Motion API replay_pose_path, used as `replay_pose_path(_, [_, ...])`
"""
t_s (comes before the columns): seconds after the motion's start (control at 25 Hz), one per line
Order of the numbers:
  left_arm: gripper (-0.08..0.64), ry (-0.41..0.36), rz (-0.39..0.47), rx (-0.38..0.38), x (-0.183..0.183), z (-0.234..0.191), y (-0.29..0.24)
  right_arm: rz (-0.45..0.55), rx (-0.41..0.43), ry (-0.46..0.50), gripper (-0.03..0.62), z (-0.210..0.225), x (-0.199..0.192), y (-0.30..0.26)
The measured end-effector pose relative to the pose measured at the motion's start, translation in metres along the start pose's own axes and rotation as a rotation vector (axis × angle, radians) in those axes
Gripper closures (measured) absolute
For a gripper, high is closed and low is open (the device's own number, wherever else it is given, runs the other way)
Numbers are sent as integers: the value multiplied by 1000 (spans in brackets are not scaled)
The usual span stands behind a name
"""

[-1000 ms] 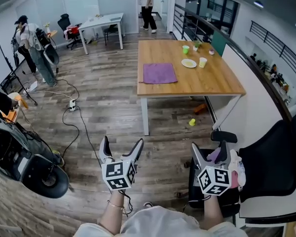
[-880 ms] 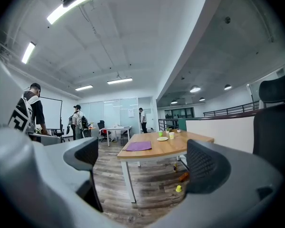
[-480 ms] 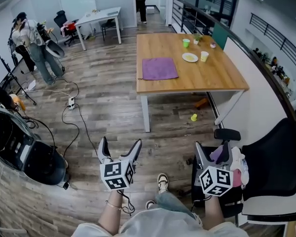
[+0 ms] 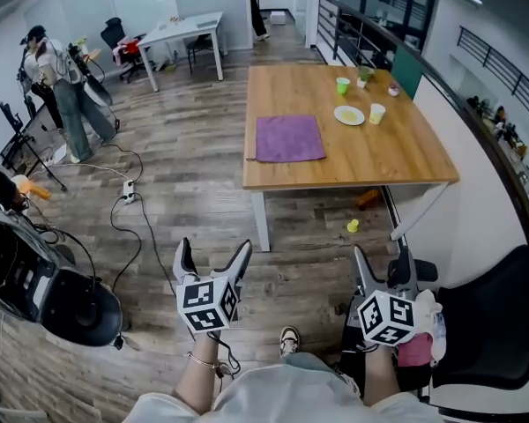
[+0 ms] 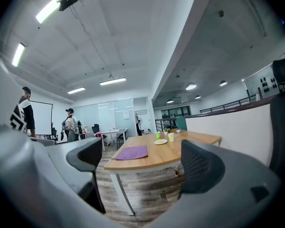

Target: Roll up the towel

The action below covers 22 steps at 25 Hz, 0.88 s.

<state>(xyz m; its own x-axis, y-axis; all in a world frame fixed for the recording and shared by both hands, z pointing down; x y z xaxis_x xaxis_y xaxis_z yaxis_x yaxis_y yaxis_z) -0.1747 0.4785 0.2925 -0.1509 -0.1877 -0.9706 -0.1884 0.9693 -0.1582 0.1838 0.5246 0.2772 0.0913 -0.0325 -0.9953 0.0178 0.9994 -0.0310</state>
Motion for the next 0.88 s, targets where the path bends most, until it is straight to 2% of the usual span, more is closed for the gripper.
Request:
replay_pose_path(0.44, [-25, 29, 18, 39, 33, 9, -122, -3, 18, 0, 100, 36, 19, -132])
replay_pose_path(0.68, [-25, 38, 19, 57, 38, 15, -164, -12, 33, 3, 103, 51, 20, -178])
replay_pose_path(0.88, [-25, 34, -16, 69, 40, 9, -187, -43, 39, -10, 104, 48, 17, -205])
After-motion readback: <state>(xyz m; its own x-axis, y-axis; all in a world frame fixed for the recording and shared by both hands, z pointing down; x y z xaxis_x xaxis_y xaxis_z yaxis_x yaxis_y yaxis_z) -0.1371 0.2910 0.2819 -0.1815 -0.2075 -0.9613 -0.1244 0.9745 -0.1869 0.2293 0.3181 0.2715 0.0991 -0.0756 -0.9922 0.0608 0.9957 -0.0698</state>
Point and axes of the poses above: the fingertips, and each gripper's own axes: y backward along the fingers, z to its right, x out of its top, the point moved 8 cm from there along y, backward along the fingers, and after that the axes turned 3 degrees about y, right-handed, at the moved point
